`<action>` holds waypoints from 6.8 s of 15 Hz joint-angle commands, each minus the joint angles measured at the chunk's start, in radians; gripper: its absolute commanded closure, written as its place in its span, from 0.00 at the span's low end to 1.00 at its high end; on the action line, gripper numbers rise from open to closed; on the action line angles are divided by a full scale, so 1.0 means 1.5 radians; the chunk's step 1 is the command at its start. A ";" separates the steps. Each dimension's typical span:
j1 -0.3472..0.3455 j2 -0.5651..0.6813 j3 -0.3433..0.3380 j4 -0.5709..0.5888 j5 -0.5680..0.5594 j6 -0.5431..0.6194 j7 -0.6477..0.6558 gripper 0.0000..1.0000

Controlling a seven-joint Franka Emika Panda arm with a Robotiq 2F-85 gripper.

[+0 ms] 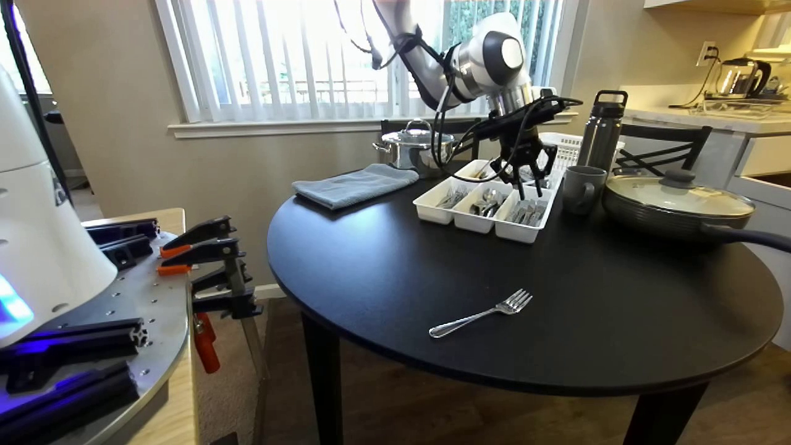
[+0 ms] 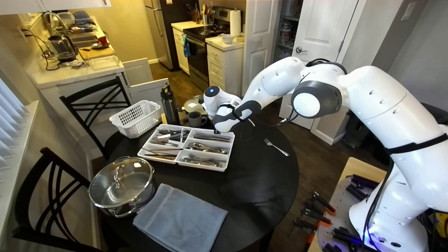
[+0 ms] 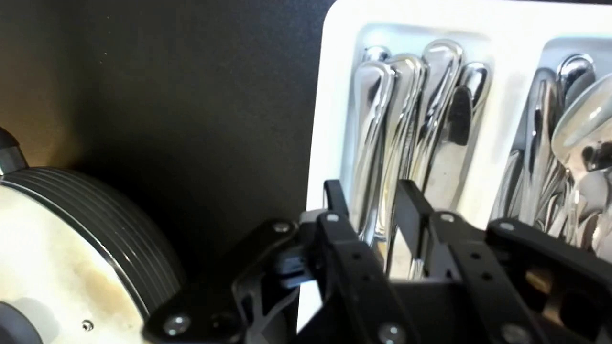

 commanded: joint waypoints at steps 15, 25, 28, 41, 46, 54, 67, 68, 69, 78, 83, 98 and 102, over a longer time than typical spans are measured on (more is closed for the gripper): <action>0.003 -0.305 0.032 -0.409 0.128 0.004 0.135 0.00; -0.073 -0.352 -0.001 -0.651 0.209 0.135 0.133 0.00; -0.095 -0.327 -0.025 -0.660 0.198 0.178 0.113 0.00; -0.215 -0.207 0.014 -0.561 0.207 0.223 -0.022 0.00; -0.197 -0.226 -0.042 -0.600 0.194 0.221 0.022 0.00; -0.254 -0.202 0.025 -0.588 0.229 0.258 -0.015 0.47; -0.236 -0.210 0.068 -0.576 0.210 0.313 -0.002 0.97; -0.222 -0.219 0.064 -0.576 0.206 0.316 0.001 0.98; -0.202 -0.231 0.056 -0.577 0.201 0.317 0.008 1.00; 0.038 -0.341 -0.090 -0.560 0.083 0.307 0.076 0.98; 0.044 -0.312 -0.036 -0.461 0.065 0.281 0.041 0.98; -0.072 -0.145 0.211 -0.231 0.167 0.146 -0.126 0.98; -0.067 -0.126 0.217 -0.189 0.192 0.074 -0.142 0.98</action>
